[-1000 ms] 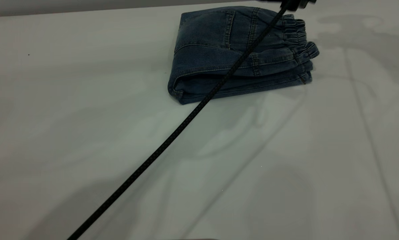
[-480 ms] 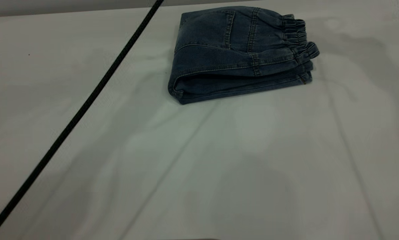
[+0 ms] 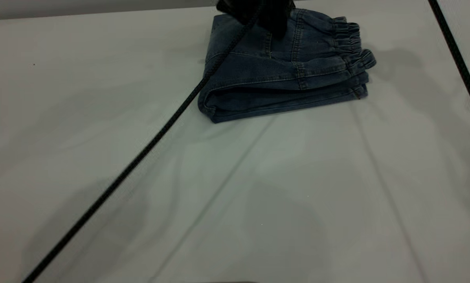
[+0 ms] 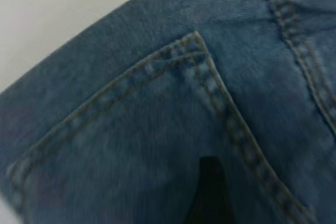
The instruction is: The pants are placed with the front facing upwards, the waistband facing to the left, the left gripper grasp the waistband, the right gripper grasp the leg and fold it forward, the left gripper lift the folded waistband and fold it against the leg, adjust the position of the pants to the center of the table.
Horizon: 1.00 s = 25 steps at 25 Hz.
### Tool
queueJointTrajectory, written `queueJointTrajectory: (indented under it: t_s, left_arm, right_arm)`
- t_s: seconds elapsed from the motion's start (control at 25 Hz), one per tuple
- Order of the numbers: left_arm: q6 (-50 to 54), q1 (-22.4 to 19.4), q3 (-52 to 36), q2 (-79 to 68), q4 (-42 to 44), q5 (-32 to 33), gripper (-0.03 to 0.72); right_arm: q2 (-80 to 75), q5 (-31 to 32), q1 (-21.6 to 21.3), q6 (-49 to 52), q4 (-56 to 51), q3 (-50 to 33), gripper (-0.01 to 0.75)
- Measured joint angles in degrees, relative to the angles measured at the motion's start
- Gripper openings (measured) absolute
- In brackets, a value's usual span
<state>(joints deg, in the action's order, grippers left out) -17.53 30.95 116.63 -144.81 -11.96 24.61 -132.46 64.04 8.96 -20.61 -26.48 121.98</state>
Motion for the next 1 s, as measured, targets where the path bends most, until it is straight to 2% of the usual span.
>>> queueJointTrajectory:
  t_s: [0.16, 0.4, 0.6, 0.72, 1.0]
  left_arm:
    - [0.34, 1.05, 0.53, -2.76, -0.4, -6.03, 0.51]
    - [0.12, 2.01, 0.81, -6.2, 0.17, -6.24, 0.51]
    - [0.06, 2.01, 1.23, -6.02, 0.22, -2.32, 0.51]
    - [0.06, 2.01, 1.49, -5.29, 0.22, 2.4, 0.51]
    - [0.28, 2.01, 1.49, -2.8, 0.22, 15.12, 0.503]
  right_arm:
    - [-0.06, -0.04, 0.0, -0.66, 2.69, -0.18, 0.535]
    - [0.0, -0.57, 0.98, -1.04, -2.47, 0.0, 0.535]
    - [0.04, -1.9, 0.9, -1.1, -2.74, 0.0, 0.536]
    - [0.04, -3.48, 0.1, -1.1, -1.48, 0.0, 0.536]
    - [0.04, -6.22, -5.06, -1.1, -0.67, 0.0, 0.536]
